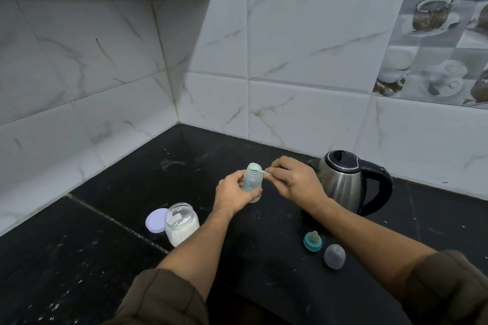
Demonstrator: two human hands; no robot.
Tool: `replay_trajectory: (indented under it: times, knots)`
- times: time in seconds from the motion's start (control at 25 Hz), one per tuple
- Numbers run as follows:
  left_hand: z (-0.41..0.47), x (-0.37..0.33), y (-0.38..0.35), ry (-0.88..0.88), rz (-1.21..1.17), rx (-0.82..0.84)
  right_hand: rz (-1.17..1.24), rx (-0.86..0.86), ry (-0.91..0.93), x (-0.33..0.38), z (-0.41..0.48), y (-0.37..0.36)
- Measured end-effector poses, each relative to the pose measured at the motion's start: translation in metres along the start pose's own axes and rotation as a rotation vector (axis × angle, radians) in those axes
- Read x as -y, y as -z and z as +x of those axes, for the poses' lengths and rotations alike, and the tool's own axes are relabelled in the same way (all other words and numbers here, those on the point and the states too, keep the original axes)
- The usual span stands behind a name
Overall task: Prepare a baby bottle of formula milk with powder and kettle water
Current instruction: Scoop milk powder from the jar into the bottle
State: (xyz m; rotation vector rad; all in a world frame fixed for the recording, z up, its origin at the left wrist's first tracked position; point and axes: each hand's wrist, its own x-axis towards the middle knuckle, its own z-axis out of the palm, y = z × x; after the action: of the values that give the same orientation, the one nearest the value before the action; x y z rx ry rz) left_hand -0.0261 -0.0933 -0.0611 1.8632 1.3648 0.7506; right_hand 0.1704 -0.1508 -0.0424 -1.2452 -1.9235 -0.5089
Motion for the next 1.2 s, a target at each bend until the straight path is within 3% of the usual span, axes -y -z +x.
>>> replay_trajectory:
  times: [0.12, 0.24, 0.36, 0.44, 0.6, 0.88, 1.2]
  knots:
    - [0.0, 0.008, -0.003, 0.031, -0.008, -0.003, 0.128, -0.045, -0.165, 0.005, 0.007, 0.004]
    - [-0.004, 0.019, -0.009, 0.077, 0.002, 0.017, 0.282, -0.093, -0.508, 0.008, 0.014, 0.004]
    - [-0.013, 0.035, -0.016, 0.117, 0.002, 0.051, 0.538, -0.033, -0.875, 0.009, 0.016, 0.002]
    - [-0.02, 0.045, -0.021, 0.143, 0.004, 0.073, 0.678, 0.01, -1.003, 0.009, 0.012, -0.001]
    - [-0.032, 0.06, -0.032, 0.173, 0.042, 0.116, 0.74, 0.008, -1.092, 0.007, 0.003, -0.006]
    - [-0.039, 0.077, -0.045, 0.192, 0.019, 0.125, 0.686, 0.079, -1.093, -0.001, -0.007, -0.01]
    - [-0.021, 0.077, -0.02, 0.213, 0.127, 0.341, 0.705, 0.084, -1.08, 0.004, -0.001, -0.017]
